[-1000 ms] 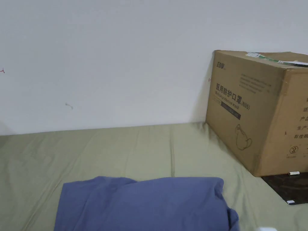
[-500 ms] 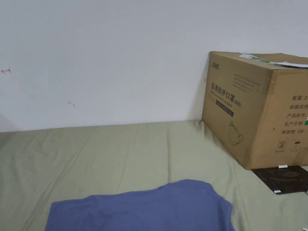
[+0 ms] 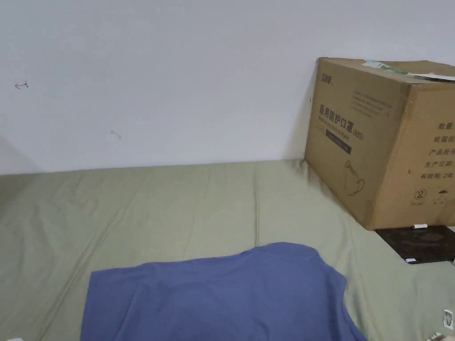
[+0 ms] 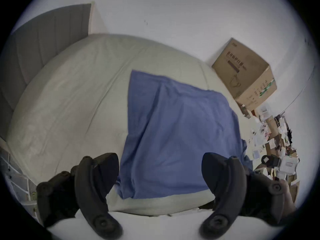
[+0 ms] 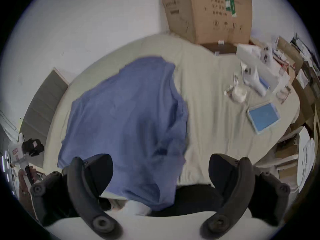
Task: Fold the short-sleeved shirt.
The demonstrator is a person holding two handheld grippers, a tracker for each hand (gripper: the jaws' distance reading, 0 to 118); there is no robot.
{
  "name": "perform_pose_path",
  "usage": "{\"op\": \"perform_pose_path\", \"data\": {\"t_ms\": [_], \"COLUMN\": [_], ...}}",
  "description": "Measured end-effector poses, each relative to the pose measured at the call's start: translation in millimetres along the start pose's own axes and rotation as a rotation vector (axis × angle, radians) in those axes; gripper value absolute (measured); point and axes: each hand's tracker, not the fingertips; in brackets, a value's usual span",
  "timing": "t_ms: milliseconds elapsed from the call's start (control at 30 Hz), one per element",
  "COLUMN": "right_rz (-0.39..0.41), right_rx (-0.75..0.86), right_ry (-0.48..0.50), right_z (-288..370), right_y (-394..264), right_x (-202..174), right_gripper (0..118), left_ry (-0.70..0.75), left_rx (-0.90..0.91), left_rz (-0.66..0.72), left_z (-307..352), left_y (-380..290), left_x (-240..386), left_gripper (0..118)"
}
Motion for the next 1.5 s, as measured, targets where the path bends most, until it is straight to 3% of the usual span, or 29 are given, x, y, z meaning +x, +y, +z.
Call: {"op": "perform_pose_path", "data": {"t_ms": [100,133,167,200,233,267,300,367,467,633,667,700,733,767,900,1033,1100,1133,1200,1233,1267,1367,1433,1467,1500], "right_rz": [0.012,0.02,0.039,0.035,0.053,0.056,0.041,0.014,0.014,0.078,0.099,0.118,0.129,0.136,0.127,0.044,0.041,0.046,0.049,0.046,0.054,0.043,0.061,0.067,0.062], "right_rx": [0.129,0.185,0.263,0.363,0.388,0.415,0.451,0.441,0.42,0.332,0.317,0.304,0.293,0.284,0.218,0.137,0.125,0.122,0.087,0.036,0.0,0.027,0.074,0.066,0.039], "right_ry": [0.026,0.045,0.099,0.14,0.143,0.094,0.101,0.207,0.204,0.246,0.238,0.235,0.233,0.229,0.23,0.239,0.247,0.246,0.252,0.285,0.301,0.299,0.215,0.169,0.128], "right_z": [13.2,17.9,23.3,28.8,28.7,27.6,25.8,17.2,1.3,-40.1,-48.9,-58.5,-65.4,-73.3,-105.2,-126.3,-133.8,-136.4,-145.2,-155.6,-163.5,-185.8,-202.7,-217.9,-234.6], "right_y": [25.4,33.4,41.7,48.0,54.7,61.8,69.4,86.2,104.5,116.5,117.5,119.9,120.6,120.9,121.3,120.3,123.6,124.4,129.5,136.1,146.3,190.6,224.3,245.5,265.9], "right_x": [-14.3,-20.5,-24.8,-29.2,-35.6,-43.6,-48.2,-51.8,-59.4,-75.5,-79.0,-81.9,-83.6,-85.3,-83.6,-76.5,-73.1,-73.1,-71.3,-64.2,-60.5,-43.5,-35.1,-33.3,-32.5], "right_gripper": [111,107,92,57,1,0,0,0,0,0,0,0,0,0,0,0,0,0,0,0,0,0,0,14,52], "left_ry": [-0.004,-0.001,-0.007,-0.028,-0.048,-0.049,-0.028,-0.009,-0.009,0.079,0.098,0.112,0.114,0.132,0.169,0.344,0.281,0.305,0.264,0.266,0.267,0.173,0.172,0.165,0.165], "left_rx": [0.102,0.13,0.144,0.167,0.189,0.198,0.202,0.201,0.201,0.014,-0.023,-0.068,-0.094,-0.111,-0.159,-0.226,-0.245,-0.203,-0.189,-0.178,-0.169,-0.114,-0.115,-0.115,-0.113], "left_rz": [-0.037,-0.04,-0.041,-0.047,-0.054,-0.057,-0.07,-0.111,-0.128,-0.087,-0.069,-0.058,-0.034,-0.027,0.013,-0.098,-0.107,-0.146,-0.181,-0.199,-0.2,-0.131,-0.144,-0.155,-0.169], "left_z": [16.0,20.8,24.0,26.2,27.5,19.8,16.6,10.4,-15.9,-132.5,-159.8,-187.1,-207.4,-231.3,-297.3,-336.0,-344.8,-337.4,-318.2,-311.2,-304.0,-268.9,-256.5,-246.2,-241.5], "left_y": [8.1,13.0,17.0,22.1,26.2,36.0,41.9,58.7,94.6,179.7,196.5,207.9,215.6,221.4,230.7,216.8,209.8,210.2,210.0,211.2,212.4,217.3,219.8,221.9,222.1], "left_x": [18.7,28.1,34.2,38.9,42.5,39.6,44.4,47.2,39.9,-9.1,-20.5,-31.3,-40.4,-50.6,-76.5,-84.2,-90.6,-85.4,-72.5,-70.7,-69.5,-68.6,-69.0,-65.7,-65.1], "left_gripper": [102,101,94,77,36,5,0,0,0,2,12,42,88,101,99,99,98,92,61,16,0,0,0,0,0]}}
